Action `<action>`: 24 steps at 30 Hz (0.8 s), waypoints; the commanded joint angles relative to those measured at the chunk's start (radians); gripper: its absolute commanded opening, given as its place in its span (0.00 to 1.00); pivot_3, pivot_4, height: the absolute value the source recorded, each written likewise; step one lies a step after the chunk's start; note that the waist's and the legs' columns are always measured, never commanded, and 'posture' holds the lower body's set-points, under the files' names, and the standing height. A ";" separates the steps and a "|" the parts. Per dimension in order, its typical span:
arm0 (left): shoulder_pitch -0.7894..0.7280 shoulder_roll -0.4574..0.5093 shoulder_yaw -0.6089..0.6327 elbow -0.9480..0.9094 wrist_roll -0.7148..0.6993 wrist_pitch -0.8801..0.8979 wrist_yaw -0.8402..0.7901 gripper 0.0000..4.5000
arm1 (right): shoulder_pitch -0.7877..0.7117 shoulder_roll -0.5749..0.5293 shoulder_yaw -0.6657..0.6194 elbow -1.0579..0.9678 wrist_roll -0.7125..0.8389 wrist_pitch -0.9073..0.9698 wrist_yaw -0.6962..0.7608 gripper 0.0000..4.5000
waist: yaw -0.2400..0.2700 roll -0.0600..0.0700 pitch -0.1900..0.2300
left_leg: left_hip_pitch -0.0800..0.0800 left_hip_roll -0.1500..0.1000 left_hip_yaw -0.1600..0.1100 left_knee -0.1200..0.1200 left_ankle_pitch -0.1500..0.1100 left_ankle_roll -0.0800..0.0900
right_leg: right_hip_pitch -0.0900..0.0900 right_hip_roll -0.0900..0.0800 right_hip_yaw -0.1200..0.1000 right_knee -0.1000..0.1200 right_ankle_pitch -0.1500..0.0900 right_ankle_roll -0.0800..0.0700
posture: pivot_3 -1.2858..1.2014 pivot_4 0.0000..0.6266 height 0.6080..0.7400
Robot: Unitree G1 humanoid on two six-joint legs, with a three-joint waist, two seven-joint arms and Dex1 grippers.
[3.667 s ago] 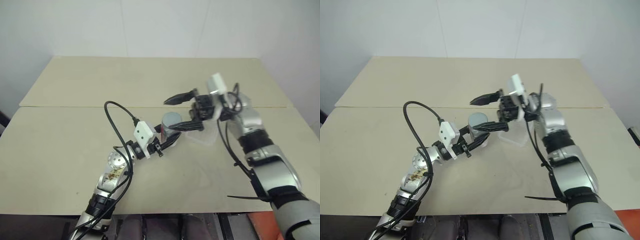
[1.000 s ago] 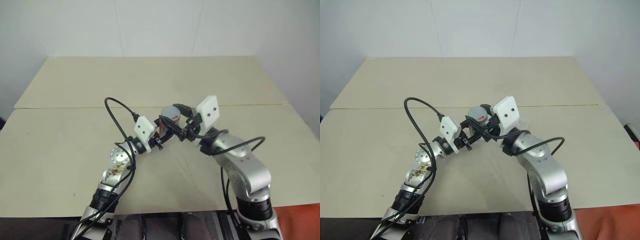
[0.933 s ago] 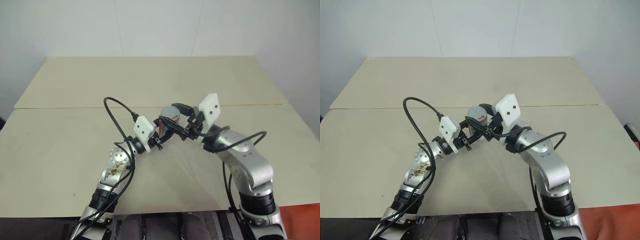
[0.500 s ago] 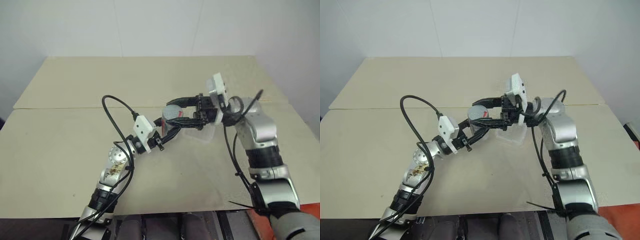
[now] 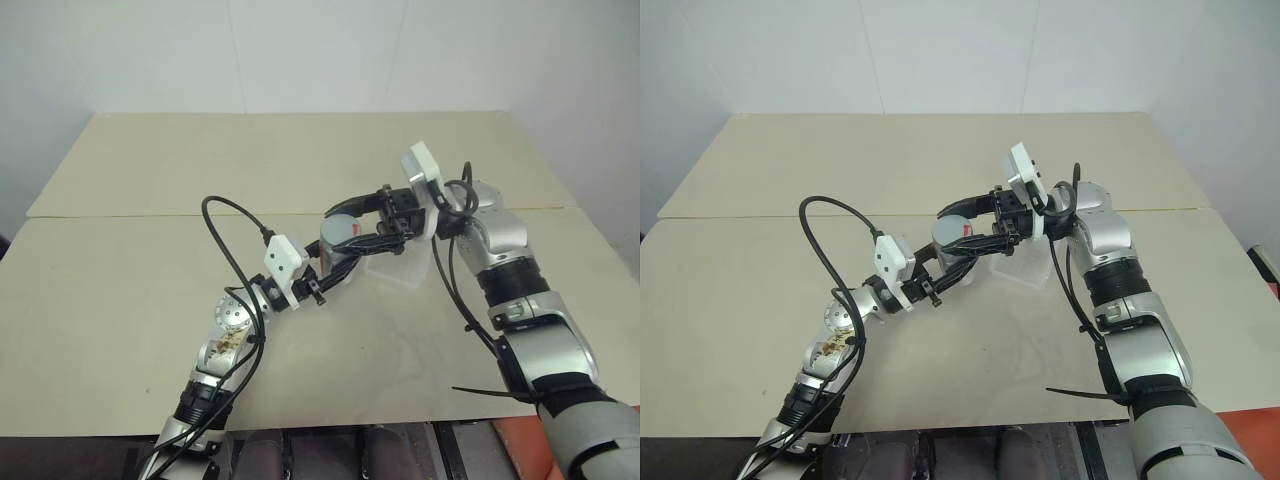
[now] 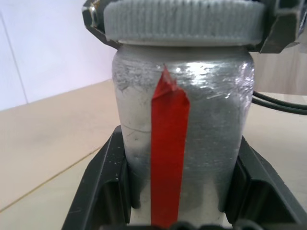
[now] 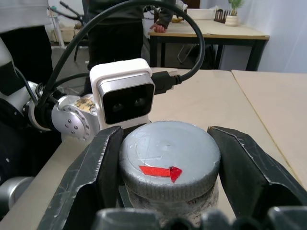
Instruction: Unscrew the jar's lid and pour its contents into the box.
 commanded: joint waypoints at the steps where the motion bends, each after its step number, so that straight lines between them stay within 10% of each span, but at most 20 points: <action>1: -0.017 -0.014 -0.015 -0.014 -0.002 -0.007 0.001 0.44 | -0.009 0.006 -0.047 -0.054 0.030 -0.027 0.047 0.99 | 0.001 0.000 0.000 | 0.000 0.000 0.000 0.000 0.000 0.000 | -0.001 0.000 0.000 0.001 0.000 0.000 | 0.52 0.24 1.00; 13: -0.035 -0.015 -0.007 0.038 -0.001 -0.036 -0.017 0.44 | 0.303 -0.083 -0.246 -0.706 -0.012 0.072 -0.414 1.00 | 0.023 0.000 0.000 | -0.001 -0.001 0.001 0.001 0.000 0.000 | -0.002 -0.001 0.000 0.002 0.000 0.000 | 0.52 0.24 1.00; 24: -0.052 -0.025 -0.008 0.060 0.015 -0.053 0.004 0.44 | 0.515 0.078 -0.068 -1.167 -0.242 0.333 -1.036 1.00 | 0.019 0.000 0.000 | -0.001 -0.001 0.000 0.001 0.000 0.000 | -0.002 -0.001 0.001 0.003 0.000 0.000 | 0.52 0.24 1.00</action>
